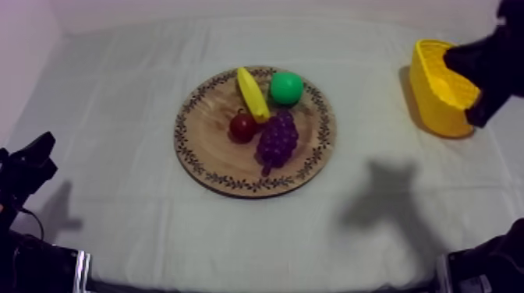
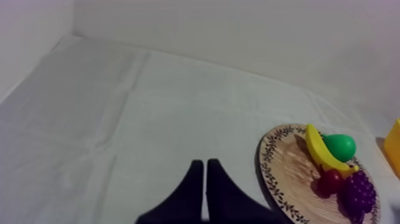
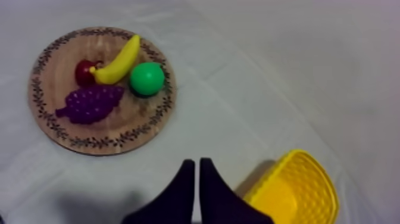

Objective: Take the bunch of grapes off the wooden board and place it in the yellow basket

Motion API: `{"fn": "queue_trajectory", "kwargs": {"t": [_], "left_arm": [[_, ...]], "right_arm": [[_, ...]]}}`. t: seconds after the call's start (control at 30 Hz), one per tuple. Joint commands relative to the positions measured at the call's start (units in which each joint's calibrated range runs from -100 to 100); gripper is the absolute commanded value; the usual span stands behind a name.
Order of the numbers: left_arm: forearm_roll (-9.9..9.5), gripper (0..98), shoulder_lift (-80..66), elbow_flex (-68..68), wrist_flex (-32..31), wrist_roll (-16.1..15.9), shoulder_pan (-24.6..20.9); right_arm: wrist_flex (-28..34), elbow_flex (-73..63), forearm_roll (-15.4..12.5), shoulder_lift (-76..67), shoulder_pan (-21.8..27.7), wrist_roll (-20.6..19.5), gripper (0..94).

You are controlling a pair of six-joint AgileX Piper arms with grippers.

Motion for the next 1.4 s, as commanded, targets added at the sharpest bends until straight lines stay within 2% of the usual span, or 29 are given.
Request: {"fn": "queue_trajectory", "kwargs": {"t": [0.0,0.27,0.47,0.67,0.87,1.03,1.23,1.37], "left_arm": [[0.0,0.1,0.0,0.0,0.0,0.0,0.0],[0.0,0.1,0.0,0.0,0.0,0.0,0.0],[0.0,0.1,0.0,0.0,0.0,0.0,0.0],[0.0,0.1,0.0,0.0,0.0,0.0,0.0],[0.0,0.1,0.0,0.0,0.0,0.0,0.0],[0.0,0.1,0.0,0.0,0.0,0.0,0.0],[0.0,0.1,0.0,0.0,0.0,0.0,0.0],[0.0,0.1,0.0,0.0,0.0,0.0,0.0]], "right_arm": [[5.1,-12.4,0.5,10.1,-2.5,-1.3,0.6],[20.1,-34.3,2.2,27.9,-7.9,-8.5,0.4],[31.3,-48.1,2.9,38.3,-10.4,-13.8,0.3],[39.6,-59.5,3.4,46.7,-11.8,-20.0,0.3],[45.2,-65.7,3.6,52.9,-12.6,-27.0,0.3],[46.8,-68.8,3.2,56.9,-12.9,-31.9,0.3],[47.3,-70.3,1.8,61.1,-12.7,-35.2,0.2],[47.4,-69.5,1.1,63.4,-12.9,-35.9,0.2]]}}
